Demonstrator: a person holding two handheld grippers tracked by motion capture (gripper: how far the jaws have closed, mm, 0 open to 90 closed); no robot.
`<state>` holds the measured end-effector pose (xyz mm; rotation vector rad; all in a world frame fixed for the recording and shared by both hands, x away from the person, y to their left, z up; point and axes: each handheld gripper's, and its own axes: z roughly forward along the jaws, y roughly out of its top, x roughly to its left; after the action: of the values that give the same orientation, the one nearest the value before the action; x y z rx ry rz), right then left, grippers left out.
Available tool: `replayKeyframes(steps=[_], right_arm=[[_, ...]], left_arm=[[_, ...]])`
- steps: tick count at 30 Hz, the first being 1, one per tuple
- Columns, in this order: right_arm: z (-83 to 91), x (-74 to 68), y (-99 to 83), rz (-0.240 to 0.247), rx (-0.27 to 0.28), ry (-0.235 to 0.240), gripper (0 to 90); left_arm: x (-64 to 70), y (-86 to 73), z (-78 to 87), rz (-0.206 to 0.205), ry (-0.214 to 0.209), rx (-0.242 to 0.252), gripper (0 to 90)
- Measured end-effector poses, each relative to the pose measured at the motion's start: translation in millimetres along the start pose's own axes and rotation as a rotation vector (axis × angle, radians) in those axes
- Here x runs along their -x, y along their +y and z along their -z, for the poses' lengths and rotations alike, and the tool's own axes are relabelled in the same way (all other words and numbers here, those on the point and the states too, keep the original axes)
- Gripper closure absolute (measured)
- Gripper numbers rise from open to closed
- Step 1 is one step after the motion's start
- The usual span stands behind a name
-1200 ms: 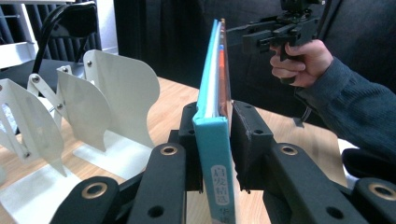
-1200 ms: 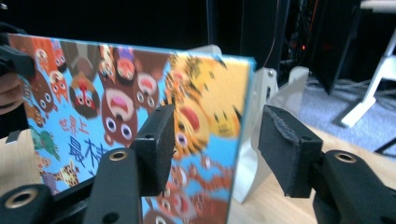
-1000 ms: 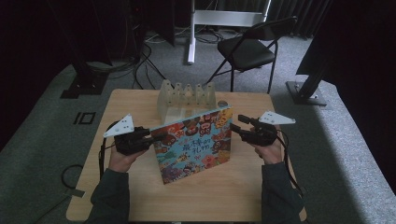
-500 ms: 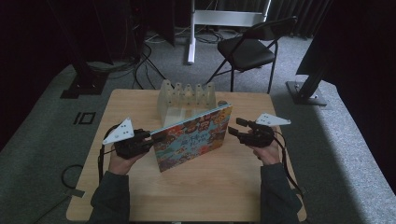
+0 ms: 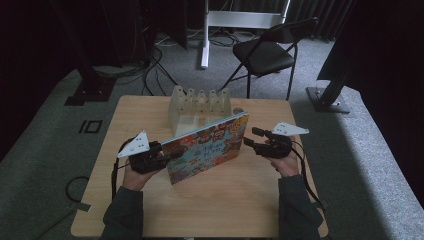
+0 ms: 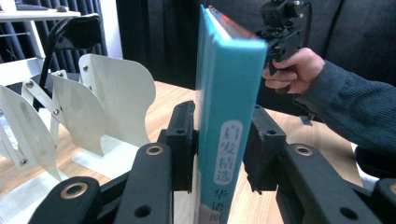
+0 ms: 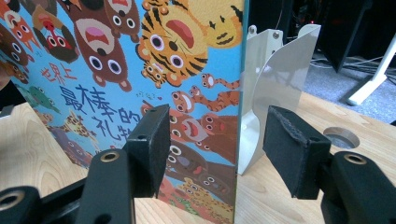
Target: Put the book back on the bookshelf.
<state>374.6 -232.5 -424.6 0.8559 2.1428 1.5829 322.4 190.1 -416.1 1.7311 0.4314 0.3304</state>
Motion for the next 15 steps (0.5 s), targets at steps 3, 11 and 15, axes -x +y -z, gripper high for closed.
replayKeyframes(steps=[3, 11, 15], right_arm=[[-0.3, -0.7, -0.5, 0.009, -0.008, -0.011, 40.7], [0.6, 2.2, -7.1, 0.001, -0.013, -0.019, 40.7], [1.9, 3.3, -9.3, 0.002, -0.016, -0.027, 40.7]], left_arm=[[-0.8, -3.5, -1.7, 0.013, 0.006, 0.015, 69.2], [0.6, -9.8, -8.5, 0.013, 0.013, 0.010, 72.2], [1.3, -14.1, -12.7, 0.024, 0.008, 0.027, 69.8]])
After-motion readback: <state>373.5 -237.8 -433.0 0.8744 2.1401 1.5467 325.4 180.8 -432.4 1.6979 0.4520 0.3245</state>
